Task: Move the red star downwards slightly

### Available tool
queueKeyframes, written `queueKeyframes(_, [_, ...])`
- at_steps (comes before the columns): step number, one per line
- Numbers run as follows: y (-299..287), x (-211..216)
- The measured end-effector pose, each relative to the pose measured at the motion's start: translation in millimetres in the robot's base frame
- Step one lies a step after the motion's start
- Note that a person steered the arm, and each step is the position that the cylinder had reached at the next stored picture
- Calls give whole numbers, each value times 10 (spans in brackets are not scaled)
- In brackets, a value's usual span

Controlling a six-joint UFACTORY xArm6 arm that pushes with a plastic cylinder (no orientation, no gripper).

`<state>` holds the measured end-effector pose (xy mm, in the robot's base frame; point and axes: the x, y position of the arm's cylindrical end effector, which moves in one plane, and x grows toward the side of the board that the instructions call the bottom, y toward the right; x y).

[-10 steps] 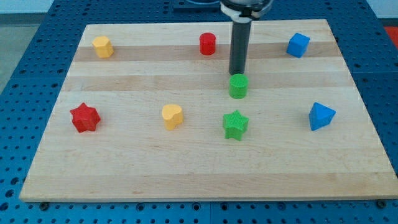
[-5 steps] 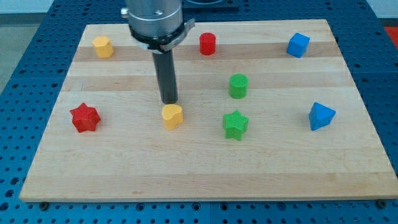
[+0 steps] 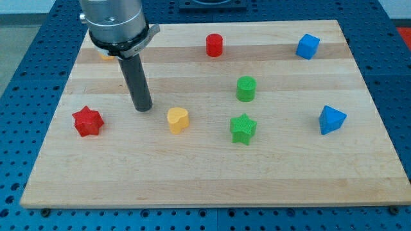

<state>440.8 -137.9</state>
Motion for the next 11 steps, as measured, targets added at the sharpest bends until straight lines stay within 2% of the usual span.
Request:
queueKeyframes(5, [-115, -16])
queueKeyframes(6, [-445, -152])
queueKeyframes(8, [-1094, -152])
queueKeyframes(9, [-1095, 261])
queueKeyframes(10, [-1074, 390])
queueKeyframes(11, [-961, 816])
